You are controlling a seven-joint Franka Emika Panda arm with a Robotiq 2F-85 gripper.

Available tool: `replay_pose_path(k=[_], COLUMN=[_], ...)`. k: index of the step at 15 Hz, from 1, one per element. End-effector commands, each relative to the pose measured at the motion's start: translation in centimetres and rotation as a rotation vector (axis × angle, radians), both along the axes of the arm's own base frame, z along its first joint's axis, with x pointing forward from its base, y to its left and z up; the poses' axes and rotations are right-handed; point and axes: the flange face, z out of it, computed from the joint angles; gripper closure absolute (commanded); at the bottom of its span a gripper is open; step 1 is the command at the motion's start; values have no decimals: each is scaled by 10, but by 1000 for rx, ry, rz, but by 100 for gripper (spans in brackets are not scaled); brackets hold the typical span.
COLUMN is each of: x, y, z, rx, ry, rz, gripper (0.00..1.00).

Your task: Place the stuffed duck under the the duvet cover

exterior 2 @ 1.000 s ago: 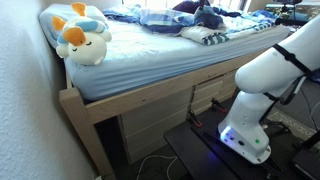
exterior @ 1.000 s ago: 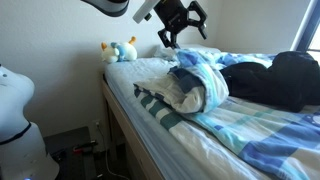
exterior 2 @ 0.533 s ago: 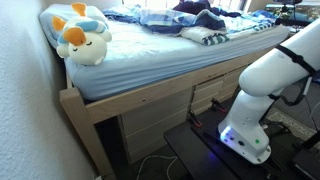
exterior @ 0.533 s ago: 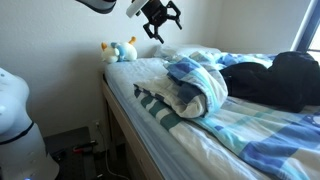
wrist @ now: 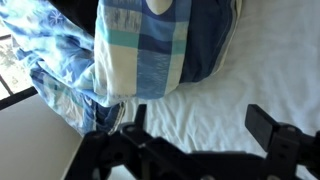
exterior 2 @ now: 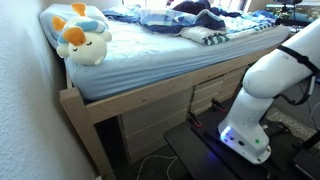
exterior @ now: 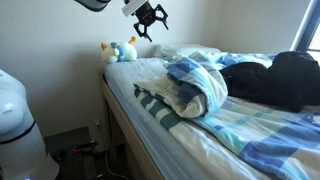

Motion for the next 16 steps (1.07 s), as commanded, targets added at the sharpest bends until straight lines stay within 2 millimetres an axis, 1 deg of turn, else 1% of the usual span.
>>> replay_pose_path(k=[1,2,3,4,6,8,12,14,16], x=[0,0,1,4,18,32,56,64,63], y=[0,-1,-4,-2,13,37,101,134,166], z=[1,1,-4,-7,-17,-27,-35,-30,-17], rx=[0,-1,0,1,0,3,-7,0,1], ry=[1,2,9,13,32,59,102,118,127], rz=[-1,-1,-9,3,57,125,303,390,492], gripper=[0,0,0,0,0,0,0,0,0])
